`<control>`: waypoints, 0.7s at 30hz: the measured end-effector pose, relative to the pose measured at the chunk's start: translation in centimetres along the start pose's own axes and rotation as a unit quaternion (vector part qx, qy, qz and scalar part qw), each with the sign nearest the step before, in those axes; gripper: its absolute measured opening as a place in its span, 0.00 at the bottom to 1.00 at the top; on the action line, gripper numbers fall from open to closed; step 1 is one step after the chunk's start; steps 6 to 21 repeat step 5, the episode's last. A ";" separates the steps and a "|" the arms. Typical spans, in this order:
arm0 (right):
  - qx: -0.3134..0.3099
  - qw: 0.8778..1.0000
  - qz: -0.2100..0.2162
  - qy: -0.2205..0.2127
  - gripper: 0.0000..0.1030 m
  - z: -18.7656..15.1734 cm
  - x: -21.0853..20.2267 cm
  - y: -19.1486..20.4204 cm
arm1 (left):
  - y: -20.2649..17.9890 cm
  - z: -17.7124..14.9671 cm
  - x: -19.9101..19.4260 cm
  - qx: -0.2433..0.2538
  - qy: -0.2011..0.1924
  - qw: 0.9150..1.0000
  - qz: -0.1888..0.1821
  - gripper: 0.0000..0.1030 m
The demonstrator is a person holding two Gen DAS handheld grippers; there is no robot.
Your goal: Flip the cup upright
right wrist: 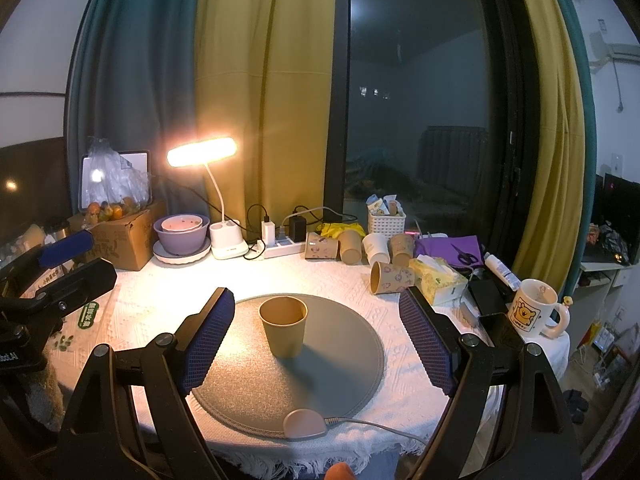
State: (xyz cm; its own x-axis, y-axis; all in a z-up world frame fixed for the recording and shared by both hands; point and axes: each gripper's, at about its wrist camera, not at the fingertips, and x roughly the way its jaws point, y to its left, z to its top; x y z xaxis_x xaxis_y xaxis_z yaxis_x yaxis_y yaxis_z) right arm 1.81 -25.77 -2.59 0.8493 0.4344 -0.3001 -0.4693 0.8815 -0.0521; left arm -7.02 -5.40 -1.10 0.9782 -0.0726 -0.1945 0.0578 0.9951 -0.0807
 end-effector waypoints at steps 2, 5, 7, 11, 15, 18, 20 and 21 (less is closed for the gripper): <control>0.000 1.000 0.000 0.000 0.84 0.0 0.0 0.0 | 0.0 0.0 0.1 0.000 -0.001 1.000 -0.002 0.89; -0.001 1.000 0.001 0.001 0.84 0.0 0.1 0.0 | -0.3 -0.2 -0.1 -0.001 -0.007 1.000 -0.017 0.89; -0.001 1.000 0.001 0.001 0.84 0.0 0.1 0.0 | -0.3 -0.2 -0.1 -0.001 -0.007 1.000 -0.017 0.89; -0.001 1.000 0.001 0.001 0.84 0.0 0.1 0.0 | -0.3 -0.2 -0.1 -0.001 -0.007 1.000 -0.017 0.89; -0.001 1.000 0.001 0.001 0.84 0.0 0.1 0.0 | -0.3 -0.2 -0.1 -0.001 -0.007 1.000 -0.017 0.89; -0.001 1.000 0.001 0.001 0.84 0.0 0.1 0.0 | -0.3 -0.2 -0.1 -0.001 -0.007 1.000 -0.017 0.89; -0.001 1.000 0.001 0.001 0.84 0.0 0.1 0.0 | -0.3 -0.2 -0.1 -0.001 -0.007 1.000 -0.017 0.89; -0.001 1.000 0.001 0.001 0.84 0.0 0.1 0.0 | -0.3 -0.2 -0.1 -0.001 -0.007 1.000 -0.017 0.89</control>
